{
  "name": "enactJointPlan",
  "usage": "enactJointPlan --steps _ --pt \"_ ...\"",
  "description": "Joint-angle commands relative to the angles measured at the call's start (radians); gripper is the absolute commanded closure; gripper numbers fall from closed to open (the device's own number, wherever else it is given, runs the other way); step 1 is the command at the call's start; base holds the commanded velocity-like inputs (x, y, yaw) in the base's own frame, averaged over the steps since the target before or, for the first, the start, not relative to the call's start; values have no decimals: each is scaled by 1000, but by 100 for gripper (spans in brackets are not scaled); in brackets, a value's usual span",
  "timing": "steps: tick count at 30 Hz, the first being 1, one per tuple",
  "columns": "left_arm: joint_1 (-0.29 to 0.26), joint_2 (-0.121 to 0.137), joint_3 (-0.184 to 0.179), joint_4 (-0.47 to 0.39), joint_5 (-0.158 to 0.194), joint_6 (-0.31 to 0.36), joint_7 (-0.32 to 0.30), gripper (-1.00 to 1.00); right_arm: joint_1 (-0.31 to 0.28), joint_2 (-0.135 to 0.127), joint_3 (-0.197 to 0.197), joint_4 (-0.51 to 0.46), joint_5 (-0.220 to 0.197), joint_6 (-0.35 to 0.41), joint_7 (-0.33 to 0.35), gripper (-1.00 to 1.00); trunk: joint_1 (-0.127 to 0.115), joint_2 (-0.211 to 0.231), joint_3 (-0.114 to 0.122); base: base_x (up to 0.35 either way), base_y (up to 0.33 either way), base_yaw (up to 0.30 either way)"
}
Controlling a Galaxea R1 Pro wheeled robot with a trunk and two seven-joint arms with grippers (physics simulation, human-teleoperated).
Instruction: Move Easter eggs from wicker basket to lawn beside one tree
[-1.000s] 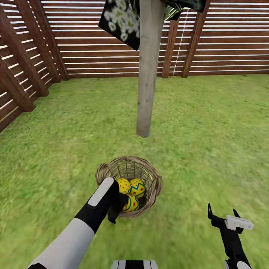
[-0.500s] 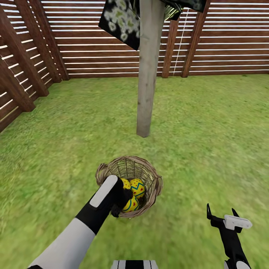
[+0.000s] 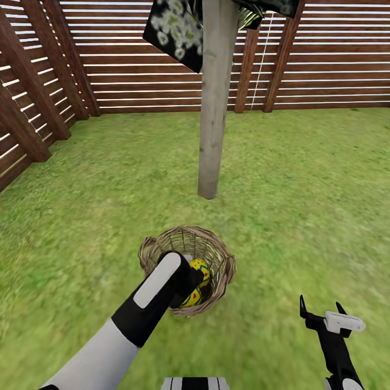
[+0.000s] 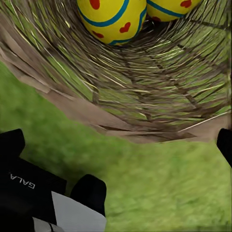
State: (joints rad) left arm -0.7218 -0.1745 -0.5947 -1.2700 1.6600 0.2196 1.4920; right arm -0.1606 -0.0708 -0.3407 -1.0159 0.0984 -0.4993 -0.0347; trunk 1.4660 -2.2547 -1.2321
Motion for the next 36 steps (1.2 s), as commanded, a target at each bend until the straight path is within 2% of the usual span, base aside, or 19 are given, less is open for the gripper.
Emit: enactJointPlan --steps 1,2,3,5,9,11,13,14,15,16,20,21,24,25,28,29,31,32,36 --pt "-1 0 -24 -30 1 11 4 -100 -1 0 -1 0 10 -2 -4 -100 0 0 -1 0 0 0" --pt "-1 0 -45 -55 0 12 2 -100 -1 0 -1 0 10 -2 -4 -100 0 0 -1 0 0 0" --pt "-1 0 -96 -104 -1 12 -1 -100 -1 0 -1 0 10 -2 -4 -100 0 0 -1 0 0 0" --pt "-1 0 -136 -146 -1 12 -11 -100 -1 0 -1 0 9 -1 -4 -100 0 0 -1 -80 13 0" --pt "-1 0 -160 -169 -2 29 -57 -100 -1 0 -1 -1 9 0 -4 -100 0 0 -1 -215 94 0" --pt "-1 4 -183 -179 -2 90 -127 -100 -1 0 -2 -1 9 1 -4 -100 0 0 -1 -274 146 0" --pt "-1 28 -214 -185 -3 115 -207 -100 -1 0 -3 -1 9 1 -4 -100 0 0 -1 -283 153 0" --pt "-1 50 -235 -189 -5 121 -257 -100 -1 0 -4 -1 9 2 -4 -100 0 0 -1 -285 154 0" --pt "-1 90 -267 -197 -9 126 -340 -100 -1 0 -4 -1 9 2 -5 -100 0 0 -1 -287 150 0" --pt "-1 156 -300 -207 -16 129 -468 -100 -1 0 -4 -1 9 3 -5 -100 0 0 -1 -258 133 0" --pt "-1 308 -325 -211 -21 131 -794 -100 -1 0 -4 0 9 4 -5 -100 0 0 -1 -126 59 0" --pt "-1 381 -338 -206 -22 132 -991 -100 -1 0 -4 -1 9 4 -4 -100 0 0 -1 -24 11 0" --pt "-1 465 -349 -192 -40 132 -1255 -100 -1 0 -5 -4 10 10 -4 -100 0 0 -1 -11 5 0" --pt "-1 490 -352 -183 -66 132 -1356 -100 -1 -1 -5 -9 10 26 -3 -100 0 0 -1 -3 1 0" --pt "-1 514 -357 -159 -138 132 -1478 -100 -1 -8 -6 -19 9 118 -1 -100 0 0 -1 -1 1 0" --pt "-1 518 -364 -148 -164 132 -1505 -100 -1 -13 -6 -29 10 188 1 -100 0 0 -1 0 0 0" --pt "-1 519 -380 -140 -182 132 -1524 -100 -1 -18 -6 -58 10 281 8 -100 0 0 -1 -3 0 0" --pt "-1 520 -389 -135 -191 132 -1531 -100 -1 -20 -5 -109 10 362 36 -100 0 0 -1 -96 60 0" --pt "-1 522 -393 -101 -197 130 -1546 -100 -1 -21 -2 -255 11 584 175 -100 0 0 -1 -199 149 0"
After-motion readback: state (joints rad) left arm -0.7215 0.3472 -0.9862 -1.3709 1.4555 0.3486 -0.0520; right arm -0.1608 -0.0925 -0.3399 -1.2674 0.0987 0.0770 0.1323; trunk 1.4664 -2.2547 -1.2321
